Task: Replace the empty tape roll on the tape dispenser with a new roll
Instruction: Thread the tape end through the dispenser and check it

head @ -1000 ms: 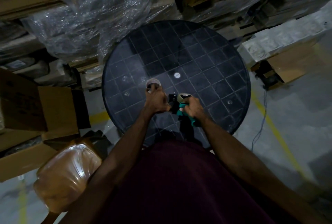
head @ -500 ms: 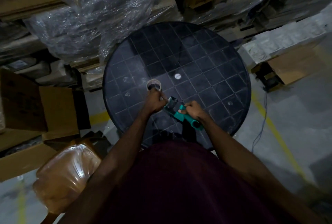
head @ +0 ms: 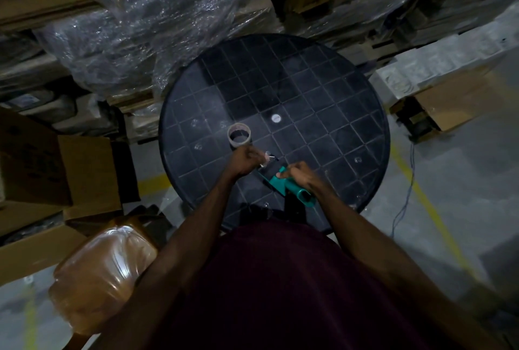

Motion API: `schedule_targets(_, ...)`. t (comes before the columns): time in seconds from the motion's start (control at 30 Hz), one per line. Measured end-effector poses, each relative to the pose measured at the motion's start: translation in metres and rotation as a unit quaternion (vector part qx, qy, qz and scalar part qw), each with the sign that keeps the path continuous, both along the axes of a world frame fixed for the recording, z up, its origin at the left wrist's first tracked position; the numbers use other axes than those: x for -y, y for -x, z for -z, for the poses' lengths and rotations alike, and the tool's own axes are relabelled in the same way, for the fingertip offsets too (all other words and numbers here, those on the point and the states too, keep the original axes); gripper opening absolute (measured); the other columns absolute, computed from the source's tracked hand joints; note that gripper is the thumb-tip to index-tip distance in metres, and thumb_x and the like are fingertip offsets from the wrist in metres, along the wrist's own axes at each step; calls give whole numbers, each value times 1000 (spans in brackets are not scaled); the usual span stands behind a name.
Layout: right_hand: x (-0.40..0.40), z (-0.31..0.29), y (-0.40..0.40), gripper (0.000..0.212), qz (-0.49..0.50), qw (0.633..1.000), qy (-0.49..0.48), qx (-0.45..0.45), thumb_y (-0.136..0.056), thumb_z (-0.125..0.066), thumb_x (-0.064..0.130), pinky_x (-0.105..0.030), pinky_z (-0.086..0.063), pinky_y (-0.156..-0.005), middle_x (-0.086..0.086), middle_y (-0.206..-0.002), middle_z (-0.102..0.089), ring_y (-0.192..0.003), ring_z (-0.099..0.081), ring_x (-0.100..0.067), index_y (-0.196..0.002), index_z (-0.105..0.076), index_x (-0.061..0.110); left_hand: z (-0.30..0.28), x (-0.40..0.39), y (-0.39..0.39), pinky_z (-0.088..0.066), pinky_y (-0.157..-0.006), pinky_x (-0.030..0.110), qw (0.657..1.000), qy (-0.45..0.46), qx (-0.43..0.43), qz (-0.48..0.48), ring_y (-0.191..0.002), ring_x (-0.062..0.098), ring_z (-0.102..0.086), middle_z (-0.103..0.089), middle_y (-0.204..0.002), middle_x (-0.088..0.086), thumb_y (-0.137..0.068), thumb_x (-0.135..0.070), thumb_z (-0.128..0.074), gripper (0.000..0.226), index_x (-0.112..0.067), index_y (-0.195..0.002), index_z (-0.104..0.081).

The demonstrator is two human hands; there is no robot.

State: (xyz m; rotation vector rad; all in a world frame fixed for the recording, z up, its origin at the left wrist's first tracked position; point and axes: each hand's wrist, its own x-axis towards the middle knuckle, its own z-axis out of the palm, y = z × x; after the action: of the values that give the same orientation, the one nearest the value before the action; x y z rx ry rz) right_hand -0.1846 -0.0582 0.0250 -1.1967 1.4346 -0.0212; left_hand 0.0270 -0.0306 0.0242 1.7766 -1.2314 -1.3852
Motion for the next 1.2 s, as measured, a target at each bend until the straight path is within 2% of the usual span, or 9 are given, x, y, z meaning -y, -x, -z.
schedule_targets(0.1, -2, 0, 0, 27, -4, 1000, 1, 9, -77, -79, 28, -31, -50, -67, -5, -79, -71, -70, -64, -19, -85, -69, 5, 3, 0, -2, -57, -86, 40, 999, -1, -10, -32, -84, 16, -69, -75, -96, 23, -84, -10, -76, 18, 7, -92, -76)
schedule_targets(0.2, -4, -1, -1, 24, 1, 1000, 2, 11, -80, -78, 25, -26, -50, -62, -5, -78, -70, -66, -63, -18, -88, -69, 4, 4, 1, -2, -54, -75, 24, 999, -4, -7, -44, -64, -7, -64, -76, -82, 12, -86, -1, -75, 15, 11, -94, -75)
schedule_targets(0.3, -6, -5, -1, 23, 12, 1000, 4, 25, -83, -78, 26, -24, -48, -57, -1, -73, -68, -62, -62, -13, -77, -65, 8, 3, 0, -2, -46, -55, 13, 998, -22, -8, -50, -51, -5, -58, -67, -54, -12, -87, -7, -75, 9, 2, -84, -75)
schedule_targets(0.4, -7, 0, -2, 25, 15, 1000, 6, 26, -81, -81, 29, -28, -52, -64, -3, -79, -72, -69, -66, -14, -74, -68, 8, 1, -2, 1, -45, -54, 22, 998, -24, -14, -49, -56, 13, -58, -66, -62, 6, -89, -12, -74, 20, -12, -70, -69)
schedule_targets(0.57, -7, 5, -3, 37, 22, 1000, 20, 8, -80, -82, 31, -39, -59, -79, -11, -94, -76, -81, -71, -23, -93, -73, -3, 0, -2, 0, -52, -65, 28, 999, -2, 29, -28, -63, 13, -64, -70, -67, 6, -86, -17, -78, 26, -23, -62, -70)
schedule_targets(0.8, -3, 0, -8, 30, -29, 996, 54, -60, -81, -79, 36, -24, -50, -58, -5, -88, -73, -72, -67, -15, -91, -74, 8, 3, 0, 4, -54, -65, 35, 989, -2, 140, -42, -64, 19, -65, -73, -72, 15, -80, -23, -78, 26, 0, -70, -71)
schedule_targets(0.97, 1, 1, -8, 35, -30, 996, 44, -71, -78, -80, 43, -39, -60, -75, -10, -93, -76, -82, -72, -24, -89, -74, 10, 6, 0, 3, -57, -63, 43, 984, 18, 173, -50, -65, 22, -69, -72, -67, 12, -73, -32, -69, 30, -3, -67, -69)
schedule_targets(1.1, 3, -1, -11, 36, -12, 998, 31, -52, -77, -82, 40, -39, -61, -78, -9, -94, -75, -84, -73, -24, -94, -73, 10, 2, 0, 2, -53, -65, 33, 980, 16, 189, -59, -69, 21, -69, -73, -71, 8, -79, -27, -77, 23, -6, -71, -72)
schedule_targets(1.2, 1, -3, -11, 34, -8, 999, 20, -30, -78, -82, 39, -28, -56, -60, -6, -84, -73, -68, -68, -17, -84, -71, 7, 5, 0, -2, -45, -64, 24, 981, 19, 185, -56, -65, 12, -64, -72, -71, 3, -80, -25, -77, 20, -7, -74, -75)
